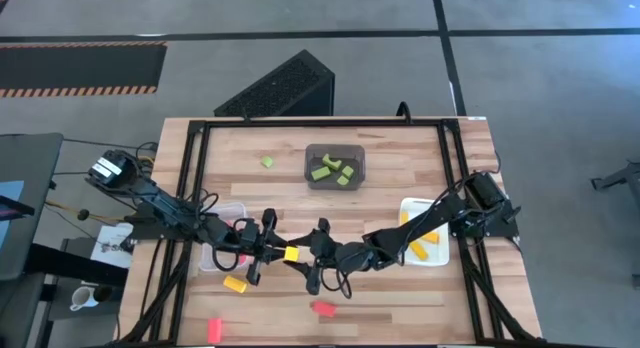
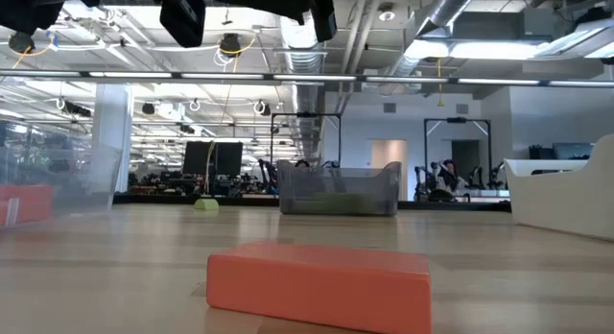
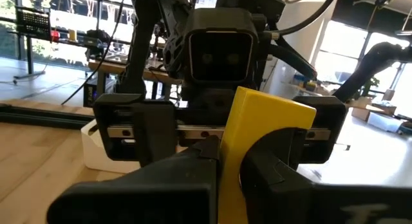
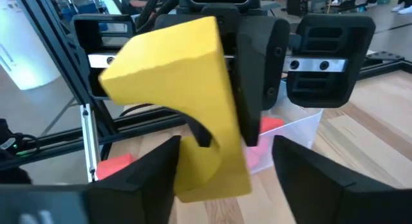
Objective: Sort & place blocks by color
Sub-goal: Put the yellow block into the white bin
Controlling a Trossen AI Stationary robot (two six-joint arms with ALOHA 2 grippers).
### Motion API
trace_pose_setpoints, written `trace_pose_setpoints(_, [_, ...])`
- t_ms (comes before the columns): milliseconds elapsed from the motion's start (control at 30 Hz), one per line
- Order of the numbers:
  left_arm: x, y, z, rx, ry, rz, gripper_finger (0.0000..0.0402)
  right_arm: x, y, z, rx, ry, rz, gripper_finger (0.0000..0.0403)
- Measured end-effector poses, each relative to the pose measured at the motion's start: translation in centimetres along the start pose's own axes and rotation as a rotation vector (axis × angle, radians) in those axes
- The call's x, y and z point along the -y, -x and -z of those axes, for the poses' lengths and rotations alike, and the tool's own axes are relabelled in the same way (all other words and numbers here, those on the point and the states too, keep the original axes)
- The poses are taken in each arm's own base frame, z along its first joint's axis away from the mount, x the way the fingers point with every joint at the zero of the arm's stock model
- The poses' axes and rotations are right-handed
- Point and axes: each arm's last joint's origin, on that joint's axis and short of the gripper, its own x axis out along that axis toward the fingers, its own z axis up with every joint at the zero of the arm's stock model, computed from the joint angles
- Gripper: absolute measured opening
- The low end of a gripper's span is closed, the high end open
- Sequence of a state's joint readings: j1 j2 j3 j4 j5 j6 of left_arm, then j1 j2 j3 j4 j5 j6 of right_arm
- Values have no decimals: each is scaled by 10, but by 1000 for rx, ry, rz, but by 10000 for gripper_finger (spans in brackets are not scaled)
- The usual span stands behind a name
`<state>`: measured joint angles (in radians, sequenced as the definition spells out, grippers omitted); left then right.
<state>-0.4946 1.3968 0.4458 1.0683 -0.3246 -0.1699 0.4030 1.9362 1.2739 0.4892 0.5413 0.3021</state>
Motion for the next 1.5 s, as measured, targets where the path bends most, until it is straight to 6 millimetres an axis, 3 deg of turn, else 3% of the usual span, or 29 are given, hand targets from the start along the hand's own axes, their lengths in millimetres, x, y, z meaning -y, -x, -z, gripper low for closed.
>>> trace_pose_setpoints(300, [0,0,0,-2,13,-3,20,-4,2,0,10,38,-19,126])
trace_pose_setpoints(567, [0,0,0,-5,17,2,46,-4,2,0,10,42,-20,125])
trace_pose_setpoints(700, [0,0,0,-7,12,5,69,-5,3,0,8,45,-10,147])
trace_pose_setpoints(1000, [0,2,-1,-34,-8,-4,177,-1,4,10,-70,39,57,128])
trace_pose_setpoints(1133, [1,9,-10,-54,-16,-38,214,2,10,8,-120,12,107,138])
trace_pose_setpoints(1300, [5,22,-18,-93,-31,-85,229,8,35,-7,-194,13,243,146])
trace_pose_setpoints(1500, [11,31,-21,-111,-47,-139,222,17,86,-22,-322,-31,416,131])
